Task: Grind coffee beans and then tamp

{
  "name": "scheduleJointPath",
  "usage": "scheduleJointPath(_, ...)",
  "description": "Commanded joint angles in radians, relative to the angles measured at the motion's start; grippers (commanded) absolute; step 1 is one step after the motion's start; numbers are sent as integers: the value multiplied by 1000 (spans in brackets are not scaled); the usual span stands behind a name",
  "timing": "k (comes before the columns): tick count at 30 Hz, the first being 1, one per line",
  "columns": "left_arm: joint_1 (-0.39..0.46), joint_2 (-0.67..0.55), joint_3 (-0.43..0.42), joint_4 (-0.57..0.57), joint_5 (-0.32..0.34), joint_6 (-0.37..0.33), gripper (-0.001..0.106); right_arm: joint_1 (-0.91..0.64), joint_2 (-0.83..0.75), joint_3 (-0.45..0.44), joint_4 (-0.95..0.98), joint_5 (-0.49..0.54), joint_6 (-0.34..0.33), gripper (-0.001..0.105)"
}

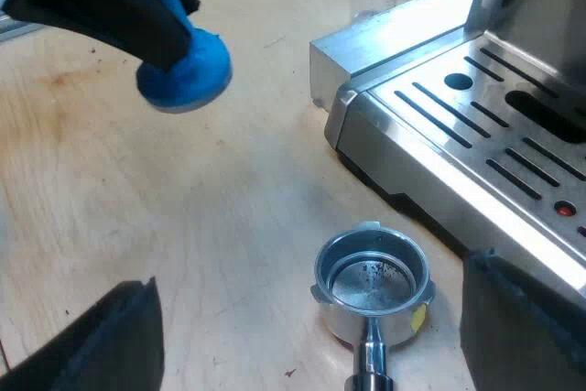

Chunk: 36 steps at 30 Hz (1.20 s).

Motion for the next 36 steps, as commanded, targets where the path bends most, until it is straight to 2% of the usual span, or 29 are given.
scheduleJointPath(1, -4, -28, -6, 22, 23, 5, 0, 2, -4, -1, 0, 2, -3, 69)
scheduleJointPath(6, -37, -51, -6, 14, 73, 0, 0, 2, -4, -1, 0, 2, -3, 69)
scheduleJointPath(11, -103, -51, -6, -18, 73, 0, 0, 2, -4, -1, 0, 2, -3, 69)
scheduleJointPath(18, -109, -38, -39, -68, 100, 0, 0, 2, -4, -1, 0, 2, -3, 69)
scheduleJointPath(25, -200, 95, -142, -111, 115, 8, 0, 2, -4, 3, 106, 2, -3, 69)
scheduleJointPath(30, -206, 211, -209, -134, 128, 10, 0, 2, -4, 42, 109, 4, -3, 69)
scheduleJointPath(36, -227, 278, -239, -157, 144, 23, 0, 2, -4, 89, 64, 6, -3, 69)
